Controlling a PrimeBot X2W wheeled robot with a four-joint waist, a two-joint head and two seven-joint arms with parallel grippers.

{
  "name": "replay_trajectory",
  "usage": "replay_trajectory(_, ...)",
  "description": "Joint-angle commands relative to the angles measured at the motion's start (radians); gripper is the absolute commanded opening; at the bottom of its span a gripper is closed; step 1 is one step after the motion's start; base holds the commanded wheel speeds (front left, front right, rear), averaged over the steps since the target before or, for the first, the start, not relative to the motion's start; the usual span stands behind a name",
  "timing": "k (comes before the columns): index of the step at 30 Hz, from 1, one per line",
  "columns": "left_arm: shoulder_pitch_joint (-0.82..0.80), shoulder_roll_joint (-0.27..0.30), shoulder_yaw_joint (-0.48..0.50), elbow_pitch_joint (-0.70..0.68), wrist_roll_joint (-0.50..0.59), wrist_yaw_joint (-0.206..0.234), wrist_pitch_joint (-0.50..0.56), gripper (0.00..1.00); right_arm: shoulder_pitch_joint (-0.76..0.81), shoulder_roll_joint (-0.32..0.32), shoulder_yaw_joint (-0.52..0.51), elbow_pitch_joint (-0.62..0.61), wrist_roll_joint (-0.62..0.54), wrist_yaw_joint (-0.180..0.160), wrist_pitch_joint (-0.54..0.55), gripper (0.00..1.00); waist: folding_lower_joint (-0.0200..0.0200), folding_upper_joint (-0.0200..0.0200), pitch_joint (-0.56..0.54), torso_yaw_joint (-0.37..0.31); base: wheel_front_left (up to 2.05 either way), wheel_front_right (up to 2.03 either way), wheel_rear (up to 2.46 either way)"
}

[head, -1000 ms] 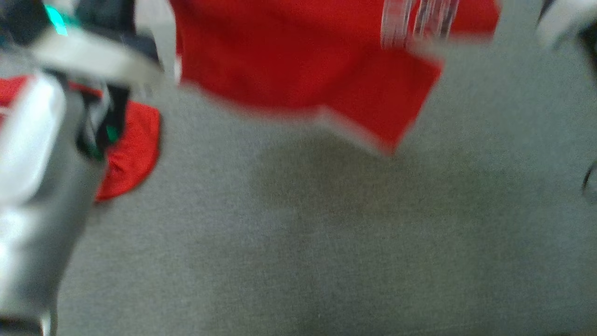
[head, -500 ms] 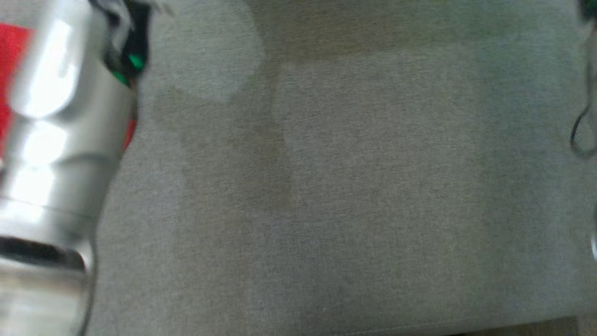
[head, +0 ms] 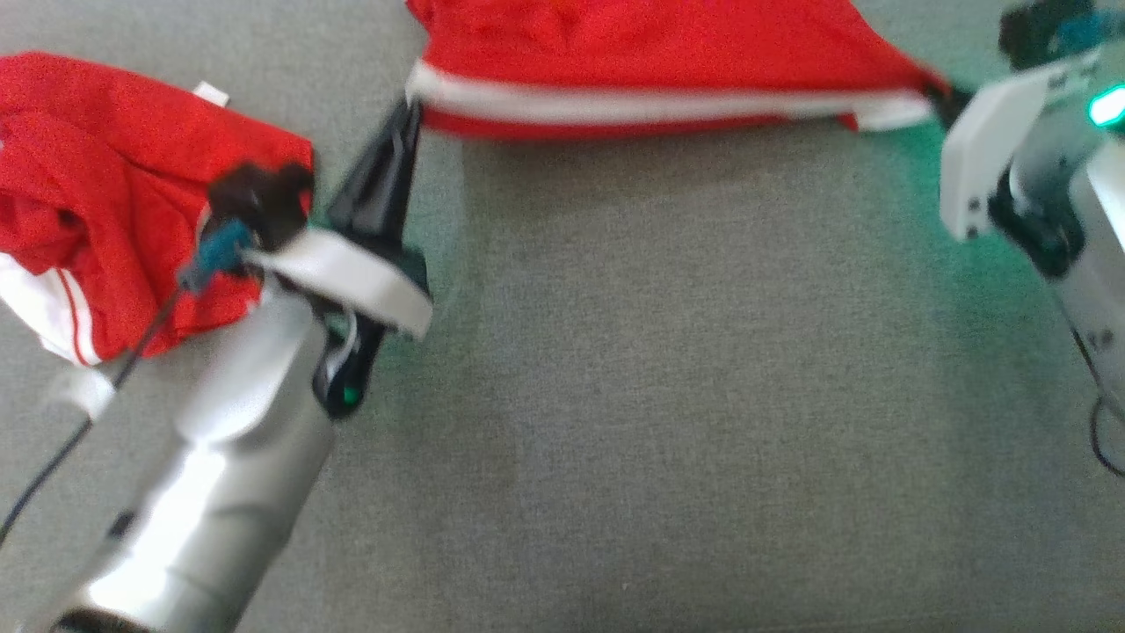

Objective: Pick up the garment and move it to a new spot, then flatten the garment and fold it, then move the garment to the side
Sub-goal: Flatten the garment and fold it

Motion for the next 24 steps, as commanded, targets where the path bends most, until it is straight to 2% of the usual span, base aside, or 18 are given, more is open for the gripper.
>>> replay_trajectory(1,0.010,0.057,0.014,-0.038,-0.015,0.002,-0.012,0.00,0.032,-0.059,0.047,-0.064,0.065,-0.001,0.041,0.00,0.0002,0.0000,-0.032,0.002,0.00,0.00,0.00)
replay_trajectory(7,0.092,0.097,-0.029,-0.072,-0.026,0.002,-0.012,0.00,0.103,-0.188,0.177,-0.199,0.235,-0.001,0.146,0.00,0.0002,0.0000,-0.091,0.000,0.00,0.00,0.00)
replay_trajectory(14,0.171,0.121,-0.039,-0.107,-0.041,0.007,-0.011,0.00,0.165,-0.265,0.247,-0.283,0.340,-0.001,0.185,0.00,0.0002,0.0000,-0.159,-0.009,0.00,0.00,0.00)
replay_trajectory(19,0.259,0.134,-0.042,-0.160,-0.056,0.032,-0.011,0.00,0.224,-0.311,0.282,-0.337,0.409,-0.001,0.211,0.00,0.0002,0.0000,-0.226,-0.020,0.00,0.00,0.00)
replay_trajectory(24,0.396,0.153,-0.045,-0.270,-0.081,0.077,-0.010,0.00,0.290,-0.370,0.313,-0.428,0.442,-0.001,0.214,0.00,0.0002,0.0000,-0.297,-0.044,0.00,0.00,0.00)
